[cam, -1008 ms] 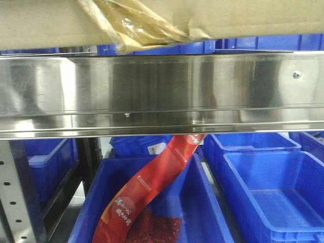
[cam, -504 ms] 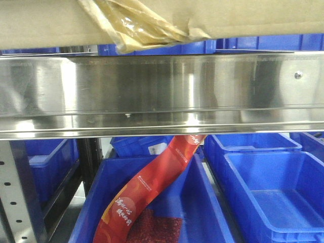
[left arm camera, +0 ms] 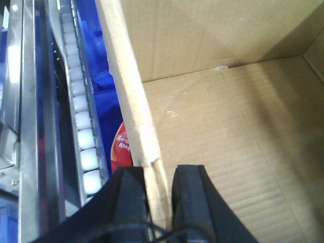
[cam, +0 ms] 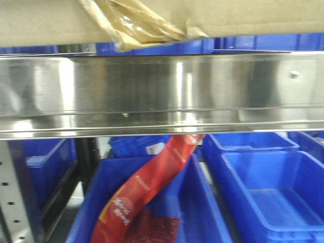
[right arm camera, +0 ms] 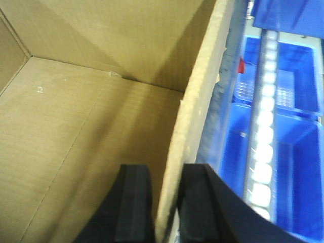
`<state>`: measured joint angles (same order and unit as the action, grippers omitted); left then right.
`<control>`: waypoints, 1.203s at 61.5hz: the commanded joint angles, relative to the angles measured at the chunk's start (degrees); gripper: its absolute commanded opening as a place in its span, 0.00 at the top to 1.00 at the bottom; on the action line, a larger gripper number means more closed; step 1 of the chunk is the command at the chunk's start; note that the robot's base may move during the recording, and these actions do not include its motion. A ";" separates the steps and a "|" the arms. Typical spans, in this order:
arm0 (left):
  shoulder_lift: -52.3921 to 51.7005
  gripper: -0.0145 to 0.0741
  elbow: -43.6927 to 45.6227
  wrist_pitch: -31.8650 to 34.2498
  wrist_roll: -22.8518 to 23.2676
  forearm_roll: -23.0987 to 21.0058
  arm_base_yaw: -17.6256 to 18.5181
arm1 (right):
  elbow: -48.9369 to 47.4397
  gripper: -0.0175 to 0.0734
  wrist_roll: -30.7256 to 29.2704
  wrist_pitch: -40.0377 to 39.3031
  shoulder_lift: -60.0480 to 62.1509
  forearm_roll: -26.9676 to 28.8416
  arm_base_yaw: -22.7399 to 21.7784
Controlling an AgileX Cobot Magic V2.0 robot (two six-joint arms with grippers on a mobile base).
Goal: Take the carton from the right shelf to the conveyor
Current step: 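Lift the carton off the shelf with both grippers, then hold the carton in both grippers while the base turns toward the conveyor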
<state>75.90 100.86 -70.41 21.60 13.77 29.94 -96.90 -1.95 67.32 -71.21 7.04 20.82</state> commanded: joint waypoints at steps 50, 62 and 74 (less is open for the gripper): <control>-0.60 0.86 0.10 2.95 -0.58 -1.50 0.64 | -0.24 0.88 -1.04 -5.27 0.41 1.85 0.38; -0.60 0.86 0.10 2.95 -0.58 -0.55 0.64 | -0.24 0.88 -1.04 -5.27 0.41 1.85 0.38; -0.60 0.86 0.10 2.95 -0.58 -0.55 0.64 | -0.24 0.88 -1.04 -5.27 0.41 1.85 0.38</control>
<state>75.66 100.83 -69.82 21.64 14.54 29.94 -96.90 -1.95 65.42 -71.32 7.15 20.88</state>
